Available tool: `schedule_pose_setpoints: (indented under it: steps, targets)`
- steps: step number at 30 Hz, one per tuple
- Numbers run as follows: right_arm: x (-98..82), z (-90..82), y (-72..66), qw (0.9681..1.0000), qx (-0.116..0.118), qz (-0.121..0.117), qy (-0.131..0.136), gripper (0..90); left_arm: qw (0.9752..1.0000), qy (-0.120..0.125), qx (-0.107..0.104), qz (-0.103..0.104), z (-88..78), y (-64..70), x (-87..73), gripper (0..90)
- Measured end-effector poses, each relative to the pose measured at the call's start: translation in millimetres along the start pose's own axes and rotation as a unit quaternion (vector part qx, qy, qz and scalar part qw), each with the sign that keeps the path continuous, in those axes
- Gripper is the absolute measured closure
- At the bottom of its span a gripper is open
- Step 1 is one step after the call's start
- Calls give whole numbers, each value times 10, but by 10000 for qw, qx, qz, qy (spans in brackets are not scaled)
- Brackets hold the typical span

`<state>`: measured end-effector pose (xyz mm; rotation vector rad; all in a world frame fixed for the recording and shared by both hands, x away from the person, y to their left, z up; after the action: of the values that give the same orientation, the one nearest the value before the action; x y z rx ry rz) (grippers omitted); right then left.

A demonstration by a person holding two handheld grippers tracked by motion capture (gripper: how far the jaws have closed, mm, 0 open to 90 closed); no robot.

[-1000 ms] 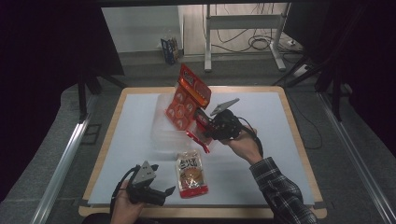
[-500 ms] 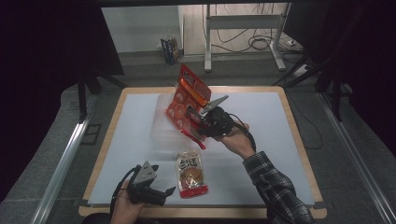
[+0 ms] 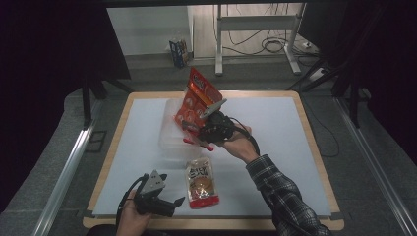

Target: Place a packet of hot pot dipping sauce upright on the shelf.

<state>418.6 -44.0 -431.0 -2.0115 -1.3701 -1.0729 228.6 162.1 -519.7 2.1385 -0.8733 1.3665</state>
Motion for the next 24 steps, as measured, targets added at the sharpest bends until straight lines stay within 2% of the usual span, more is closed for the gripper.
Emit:
schedule_pose_setpoints:
  steps: [8,10,17,24]
  targets:
    - [111,142,-32,10000,72,-7,53,680,10000,-21,-17,7,0,-1,-1,29]
    - [133,167,-44,9999,100,-36,81,653,10000,-24,-18,13,-1,-1,-1,29]
    - [160,151,-22,9998,71,27,189,525,10000,-10,-17,11,-3,-2,1,29]
    - [89,94,-5,9999,78,27,82,534,10000,-35,-32,13,11,8,-3,30]
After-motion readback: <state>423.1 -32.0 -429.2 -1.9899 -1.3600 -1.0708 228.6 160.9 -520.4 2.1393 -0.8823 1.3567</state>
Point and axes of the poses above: each handheld gripper's, and its own axes: z roughly forward along the jaws, x roughly out of its top, y roughly to its right, the point moved 1 cm from there along z, roughly forward along the jaws, and after that the axes turned 14 degrees about y, right-handed, at the moved point
